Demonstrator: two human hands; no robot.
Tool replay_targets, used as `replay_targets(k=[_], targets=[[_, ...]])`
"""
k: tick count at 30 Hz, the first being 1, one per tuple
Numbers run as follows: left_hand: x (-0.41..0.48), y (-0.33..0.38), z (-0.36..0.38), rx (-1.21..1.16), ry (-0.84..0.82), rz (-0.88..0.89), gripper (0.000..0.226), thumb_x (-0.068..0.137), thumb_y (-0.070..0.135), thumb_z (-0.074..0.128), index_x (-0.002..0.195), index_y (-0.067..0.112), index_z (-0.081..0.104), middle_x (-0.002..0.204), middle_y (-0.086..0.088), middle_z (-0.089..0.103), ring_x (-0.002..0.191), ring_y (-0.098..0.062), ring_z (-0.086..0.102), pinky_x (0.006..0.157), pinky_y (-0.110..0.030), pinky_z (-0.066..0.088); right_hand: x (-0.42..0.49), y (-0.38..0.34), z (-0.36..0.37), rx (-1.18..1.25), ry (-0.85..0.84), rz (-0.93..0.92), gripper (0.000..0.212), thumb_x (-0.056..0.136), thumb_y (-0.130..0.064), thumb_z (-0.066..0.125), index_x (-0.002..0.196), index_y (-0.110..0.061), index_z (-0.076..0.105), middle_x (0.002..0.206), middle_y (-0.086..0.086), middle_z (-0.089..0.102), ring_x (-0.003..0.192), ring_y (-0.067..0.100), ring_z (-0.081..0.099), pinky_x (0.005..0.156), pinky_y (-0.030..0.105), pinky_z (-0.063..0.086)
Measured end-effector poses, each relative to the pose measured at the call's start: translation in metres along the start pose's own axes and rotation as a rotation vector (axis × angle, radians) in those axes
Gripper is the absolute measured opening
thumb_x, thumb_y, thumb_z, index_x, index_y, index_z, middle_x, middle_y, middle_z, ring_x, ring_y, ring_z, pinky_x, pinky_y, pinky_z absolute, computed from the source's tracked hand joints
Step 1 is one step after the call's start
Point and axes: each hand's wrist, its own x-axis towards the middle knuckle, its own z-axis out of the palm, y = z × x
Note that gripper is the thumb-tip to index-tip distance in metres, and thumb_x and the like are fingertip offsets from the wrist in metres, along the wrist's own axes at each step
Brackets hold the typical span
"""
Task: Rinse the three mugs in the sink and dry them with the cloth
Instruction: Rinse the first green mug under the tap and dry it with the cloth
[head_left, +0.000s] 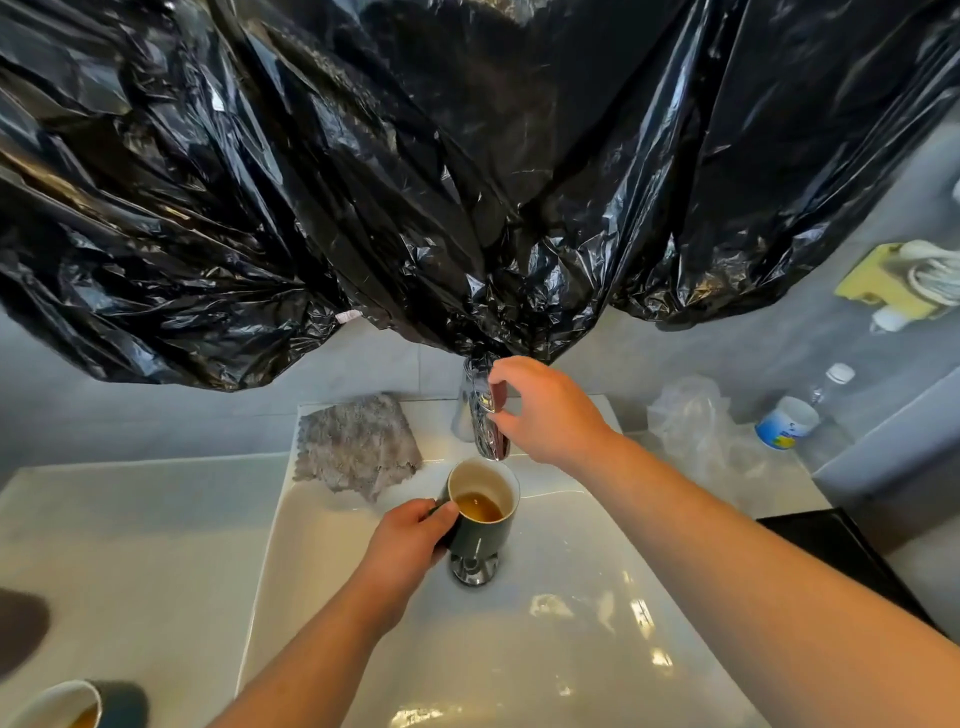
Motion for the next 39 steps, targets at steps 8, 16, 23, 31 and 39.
replay_targets(k=[8,16,23,31,39], targets=[[0.015,-0.001,0.007,-0.065,0.028,-0.009,0.027,0.101,0.018,0.06,0.104,-0.008,0.067,0.104,-0.02,0.07,0.094,-0.022,0.066,0.093,-0.035,0.057,0.018,0.013,-0.007,-0.06,-0.065,-0.231,0.022,0.08,-0.019,0.076,0.1,-0.02,0.067,0.116,-0.003,0.063,0.107,0.021,0.06,0.092,0.041,0.055],[0.018,0.003,0.01,-0.096,0.054,-0.014,0.02,0.101,0.017,0.06,0.1,0.0,0.072,0.106,-0.018,0.072,0.098,-0.022,0.066,0.098,-0.038,0.056,0.027,0.017,-0.01,0.01,-0.057,-0.191,0.045,0.081,-0.03,0.082,0.12,-0.01,0.072,0.137,0.006,0.062,0.13,0.021,0.054,0.112,0.038,0.042],[0.02,0.003,0.012,-0.116,0.034,0.0,0.02,0.102,0.016,0.059,0.1,0.003,0.073,0.103,-0.014,0.073,0.1,-0.021,0.067,0.097,-0.037,0.056,0.037,0.016,-0.02,0.06,-0.029,-0.192,0.031,0.079,-0.03,0.082,0.101,-0.009,0.076,0.113,0.005,0.073,0.109,0.02,0.065,0.099,0.036,0.051],[0.018,0.003,0.015,-0.128,0.01,0.013,0.021,0.102,0.014,0.057,0.106,-0.001,0.071,0.111,-0.02,0.07,0.1,-0.021,0.065,0.101,-0.04,0.054,0.045,0.014,-0.024,0.161,-0.068,-0.146,0.021,0.081,-0.029,0.081,0.095,-0.015,0.074,0.109,-0.001,0.072,0.104,0.013,0.065,0.095,0.035,0.053],[0.021,-0.013,0.017,-0.225,-0.012,-0.006,0.03,0.108,0.015,0.044,0.104,-0.012,0.057,0.105,-0.025,0.057,0.106,-0.034,0.061,0.083,-0.033,0.061,-0.065,0.041,0.03,0.378,0.239,0.148,0.031,0.091,-0.034,0.059,0.12,-0.026,0.065,0.114,-0.014,0.062,0.107,0.006,0.061,0.089,0.021,0.053]])
